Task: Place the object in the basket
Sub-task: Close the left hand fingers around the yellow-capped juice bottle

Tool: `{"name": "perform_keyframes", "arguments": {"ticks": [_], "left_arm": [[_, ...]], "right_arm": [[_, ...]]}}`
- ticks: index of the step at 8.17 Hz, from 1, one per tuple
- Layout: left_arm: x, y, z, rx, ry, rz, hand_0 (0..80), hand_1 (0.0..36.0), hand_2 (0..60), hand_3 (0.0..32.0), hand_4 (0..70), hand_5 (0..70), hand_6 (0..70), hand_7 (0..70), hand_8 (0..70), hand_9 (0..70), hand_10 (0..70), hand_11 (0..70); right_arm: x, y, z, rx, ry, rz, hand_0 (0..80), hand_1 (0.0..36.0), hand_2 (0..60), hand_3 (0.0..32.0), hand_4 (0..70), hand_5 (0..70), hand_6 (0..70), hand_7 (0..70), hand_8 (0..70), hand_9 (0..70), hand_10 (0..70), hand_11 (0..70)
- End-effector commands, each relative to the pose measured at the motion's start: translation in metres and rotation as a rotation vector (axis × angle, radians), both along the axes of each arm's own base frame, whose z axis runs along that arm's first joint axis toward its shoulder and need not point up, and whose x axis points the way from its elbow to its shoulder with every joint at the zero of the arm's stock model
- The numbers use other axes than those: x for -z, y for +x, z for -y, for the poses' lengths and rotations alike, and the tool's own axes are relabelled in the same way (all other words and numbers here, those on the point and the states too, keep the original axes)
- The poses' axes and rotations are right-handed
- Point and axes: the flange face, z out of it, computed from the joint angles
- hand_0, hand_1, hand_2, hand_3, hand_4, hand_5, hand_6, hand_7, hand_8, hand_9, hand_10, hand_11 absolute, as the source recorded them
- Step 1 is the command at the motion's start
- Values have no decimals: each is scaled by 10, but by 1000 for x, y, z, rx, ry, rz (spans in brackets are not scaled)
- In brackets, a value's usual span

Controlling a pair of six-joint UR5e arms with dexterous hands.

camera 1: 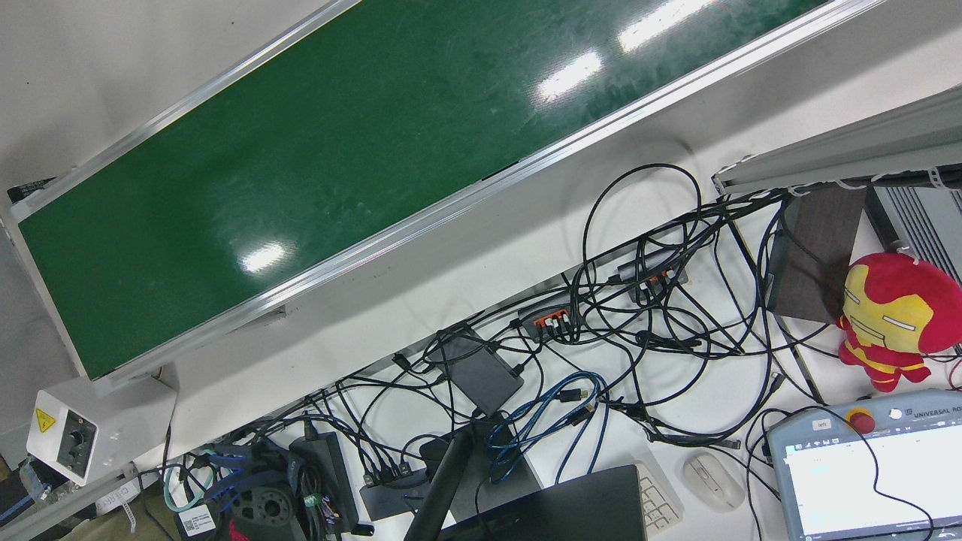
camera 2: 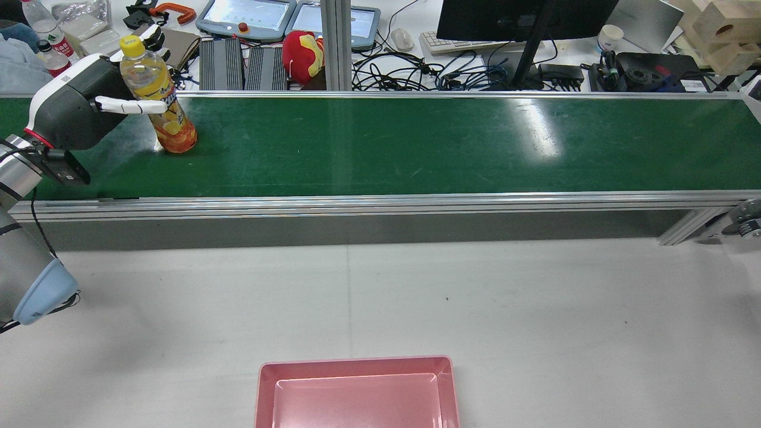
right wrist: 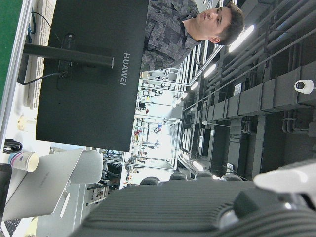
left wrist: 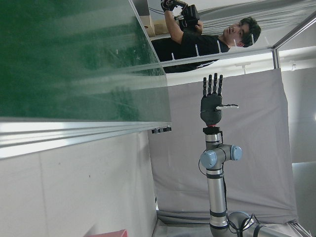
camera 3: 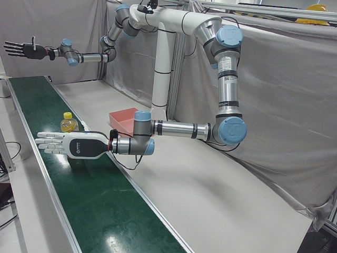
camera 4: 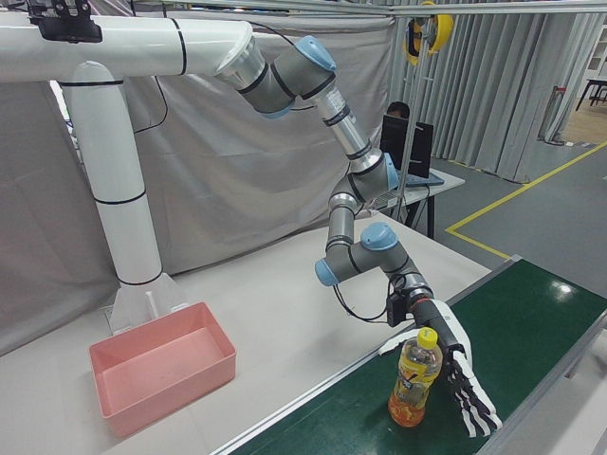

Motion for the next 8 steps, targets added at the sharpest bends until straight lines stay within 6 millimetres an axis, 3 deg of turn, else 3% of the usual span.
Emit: {"name": "perform_keyframes", "arguments": {"ticks": [1, 4, 5, 6, 7, 8], "left_arm": [[4, 2, 2, -2, 5, -1, 558, 233, 131, 0, 69, 37, 0, 0, 39, 47, 53, 102], [14, 5, 4, -3, -16, 13, 563, 242, 154, 0, 87, 50, 0, 0, 49, 60, 68, 124], [22, 5, 7, -2, -54, 39, 563, 251, 212, 0, 106, 152, 0, 13, 90, 117, 135, 221], [23, 6, 7, -1, -64, 44, 578, 250, 302, 0, 209, 585, 109, 242, 307, 429, 452, 655], [26, 5, 7, -1, -60, 41, 581, 243, 443, 0, 352, 700, 283, 504, 566, 700, 700, 700], [27, 5, 7, 0, -56, 40, 603, 247, 600, 0, 505, 700, 592, 700, 700, 700, 700, 700]], "right_arm": [[0, 0, 0, 1, 0, -1, 0, 0, 0, 0, 0, 0, 0, 0, 0, 0, 0, 0], [0, 0, 0, 1, 0, -1, 0, 0, 0, 0, 0, 0, 0, 0, 0, 0, 0, 0], [0, 0, 0, 0, 0, 1, 0, 0, 0, 0, 0, 0, 0, 0, 0, 0, 0, 0], [0, 0, 0, 0, 0, 1, 0, 0, 0, 0, 0, 0, 0, 0, 0, 0, 0, 0], [0, 0, 0, 1, 0, -1, 0, 0, 0, 0, 0, 0, 0, 0, 0, 0, 0, 0], [0, 0, 0, 1, 0, -1, 0, 0, 0, 0, 0, 0, 0, 0, 0, 0, 0, 0]]}}
